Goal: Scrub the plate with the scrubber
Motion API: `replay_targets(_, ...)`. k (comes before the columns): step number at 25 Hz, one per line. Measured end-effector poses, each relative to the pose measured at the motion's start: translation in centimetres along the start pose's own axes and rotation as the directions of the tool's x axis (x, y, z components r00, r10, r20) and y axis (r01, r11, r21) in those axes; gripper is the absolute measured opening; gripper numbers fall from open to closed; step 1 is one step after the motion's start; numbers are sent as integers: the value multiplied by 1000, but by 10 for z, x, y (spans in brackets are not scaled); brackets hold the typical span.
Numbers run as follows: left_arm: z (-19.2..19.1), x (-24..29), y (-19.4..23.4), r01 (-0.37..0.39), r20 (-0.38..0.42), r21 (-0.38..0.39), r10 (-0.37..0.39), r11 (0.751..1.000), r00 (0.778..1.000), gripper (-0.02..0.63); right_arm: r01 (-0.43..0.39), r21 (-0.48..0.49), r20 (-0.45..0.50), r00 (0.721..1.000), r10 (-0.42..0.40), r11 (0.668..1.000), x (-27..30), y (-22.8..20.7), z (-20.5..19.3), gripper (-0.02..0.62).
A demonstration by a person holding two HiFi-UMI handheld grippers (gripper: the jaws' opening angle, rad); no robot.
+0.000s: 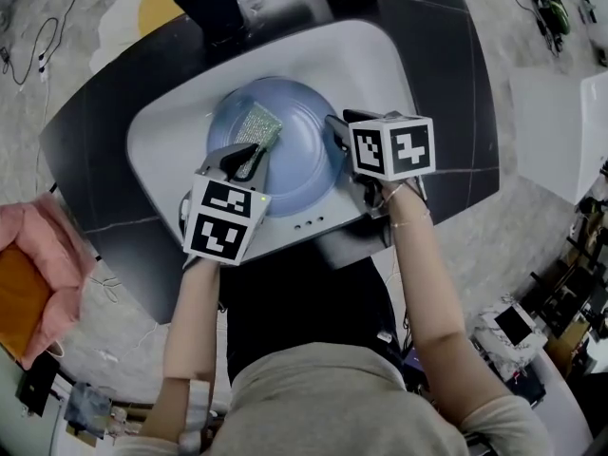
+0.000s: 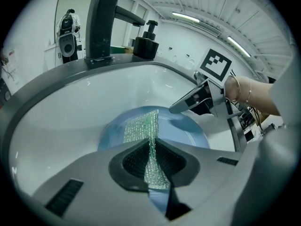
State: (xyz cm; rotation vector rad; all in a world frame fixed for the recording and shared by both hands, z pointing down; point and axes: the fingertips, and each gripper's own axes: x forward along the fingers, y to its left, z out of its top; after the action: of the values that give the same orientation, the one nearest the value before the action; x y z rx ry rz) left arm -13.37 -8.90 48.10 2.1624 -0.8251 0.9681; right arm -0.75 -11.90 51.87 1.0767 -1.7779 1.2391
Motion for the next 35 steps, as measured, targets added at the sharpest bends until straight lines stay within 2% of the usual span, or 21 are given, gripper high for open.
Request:
replay_targets(8,-1,9,-9,11,-19,85,-9,996,1000,55,-6,-22,-78,997,4,1000,12,-3,-13,121)
replay_targets(13,-5,15,-16,33,-49,111,-28,993,998,54,14,-87,-142,990,-27,996,17,-2,-22,47)
replay_targets(15,-7,18,-19,43,-64,133,-35,990,997,54,9,-89,-148,989,-22,996,18,-2,-23,46)
replay_targets(25,-18,35,-36,86,-160,224,-50,971,986,55,-39,-56,-106,994,33,998,10,0,-13,37)
replay_targets(31,-15,45,-51,122,-185,263,-74,957,980,55,-79,8,-57,995,79,997,6,3,-8,32)
replay_targets(35,-5,52,-56,132,-178,279,-84,951,980,55,-87,0,-29,996,87,996,3,3,-4,32)
